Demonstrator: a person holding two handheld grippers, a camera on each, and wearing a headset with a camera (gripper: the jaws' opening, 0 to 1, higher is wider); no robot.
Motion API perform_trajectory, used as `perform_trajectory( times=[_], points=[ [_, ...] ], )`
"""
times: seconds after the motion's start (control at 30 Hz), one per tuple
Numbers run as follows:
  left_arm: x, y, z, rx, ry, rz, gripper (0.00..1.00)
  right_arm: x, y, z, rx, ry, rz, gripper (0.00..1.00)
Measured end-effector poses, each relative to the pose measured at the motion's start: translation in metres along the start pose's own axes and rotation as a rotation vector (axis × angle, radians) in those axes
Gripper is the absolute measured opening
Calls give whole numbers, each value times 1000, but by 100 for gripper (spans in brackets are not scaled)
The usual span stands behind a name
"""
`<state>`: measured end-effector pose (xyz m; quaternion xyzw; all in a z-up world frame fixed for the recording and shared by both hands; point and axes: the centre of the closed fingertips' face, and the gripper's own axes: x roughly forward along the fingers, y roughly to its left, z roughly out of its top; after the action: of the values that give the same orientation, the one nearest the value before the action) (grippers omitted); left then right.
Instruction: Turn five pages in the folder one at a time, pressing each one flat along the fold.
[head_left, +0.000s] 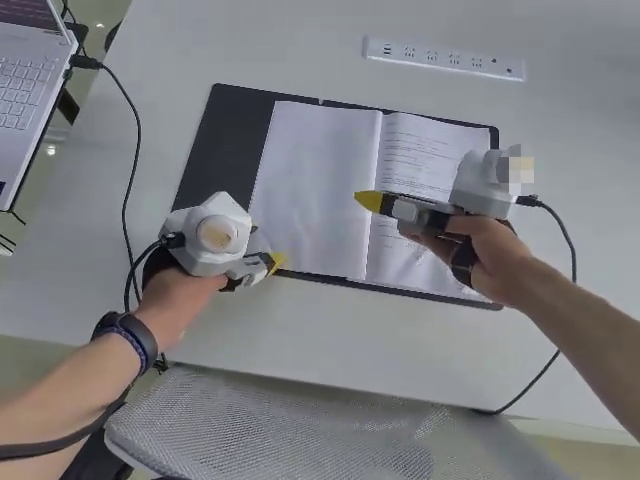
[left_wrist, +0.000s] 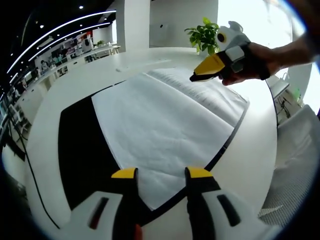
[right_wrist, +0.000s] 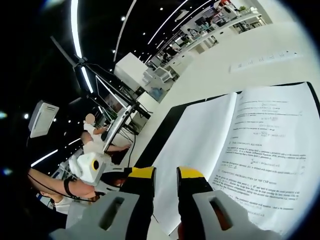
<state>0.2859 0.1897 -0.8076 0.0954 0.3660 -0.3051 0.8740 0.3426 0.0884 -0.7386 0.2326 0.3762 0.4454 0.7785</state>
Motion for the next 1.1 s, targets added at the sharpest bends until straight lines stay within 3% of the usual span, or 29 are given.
perform_trajectory(
  times=[0.2, 0.4, 0.8, 1.1],
  points=[
    [0, -2, 0, -6, 2, -6, 39, 5, -12, 15, -14, 1, -7, 14],
    [1, -2, 1, -17, 1, -8, 39, 14, -25, 16, -21, 15, -17, 12],
    [5, 0, 1, -23, 4, -4, 38, 26, -44, -10, -3, 73, -21, 11],
    [6, -1, 2, -22, 9, -2, 39, 24, -53, -9, 16, 38, -18, 0]
  ],
)
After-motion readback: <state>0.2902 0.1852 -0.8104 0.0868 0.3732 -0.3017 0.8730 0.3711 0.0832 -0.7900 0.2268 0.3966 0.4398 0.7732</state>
